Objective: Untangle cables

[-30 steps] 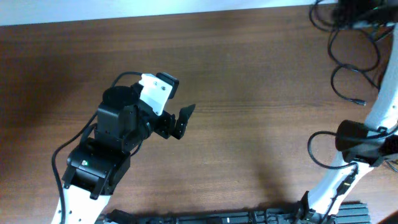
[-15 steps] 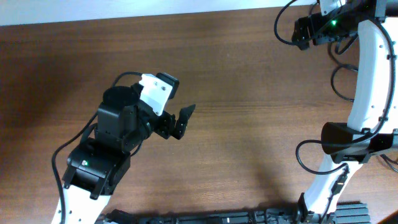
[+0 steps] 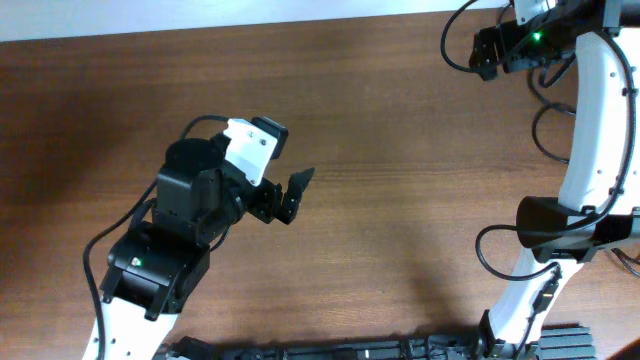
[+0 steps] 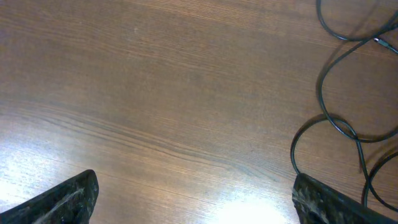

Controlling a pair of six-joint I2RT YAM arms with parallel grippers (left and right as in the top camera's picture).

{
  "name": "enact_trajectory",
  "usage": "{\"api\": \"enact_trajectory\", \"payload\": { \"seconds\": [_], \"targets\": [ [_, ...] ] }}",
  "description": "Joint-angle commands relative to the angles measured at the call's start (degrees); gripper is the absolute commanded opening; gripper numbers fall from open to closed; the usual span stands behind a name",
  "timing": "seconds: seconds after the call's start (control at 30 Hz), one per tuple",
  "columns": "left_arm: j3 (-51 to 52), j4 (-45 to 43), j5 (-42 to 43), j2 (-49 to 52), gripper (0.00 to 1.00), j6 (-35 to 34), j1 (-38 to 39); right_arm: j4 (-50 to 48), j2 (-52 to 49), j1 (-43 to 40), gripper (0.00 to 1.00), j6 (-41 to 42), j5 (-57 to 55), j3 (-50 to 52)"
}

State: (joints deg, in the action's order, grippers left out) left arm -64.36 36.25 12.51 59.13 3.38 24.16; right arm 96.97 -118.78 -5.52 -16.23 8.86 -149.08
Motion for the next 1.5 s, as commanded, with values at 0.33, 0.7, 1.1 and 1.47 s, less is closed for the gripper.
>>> {"api": "enact_trajectory", "payload": {
  "seconds": [0.33,0.7,1.1,1.47],
  "targets": [
    [-0.3,-0.1,-0.6,-0.2,0.99,-0.1,0.2,0.2,9.2,0.3,0.99,0.3,0.5,-0.1],
    [-0.3,-0.1,-0.6,-0.2,0.99,-0.1,0.2,-24.0,36.3,0.3,0.99,0.3,12.0,31.3],
    [-0.3,-0.1,-0.6,-0.2,0.99,-0.1,0.2,-67.5,53.6,0.3,0.99,0.2,20.5,95.5],
    [-0.3,-0.1,-0.6,-0.2,0.99,-0.1,0.2,-84.6,65.7,0.3,0.99,0.2,18.8,128.3]
  ]
}}
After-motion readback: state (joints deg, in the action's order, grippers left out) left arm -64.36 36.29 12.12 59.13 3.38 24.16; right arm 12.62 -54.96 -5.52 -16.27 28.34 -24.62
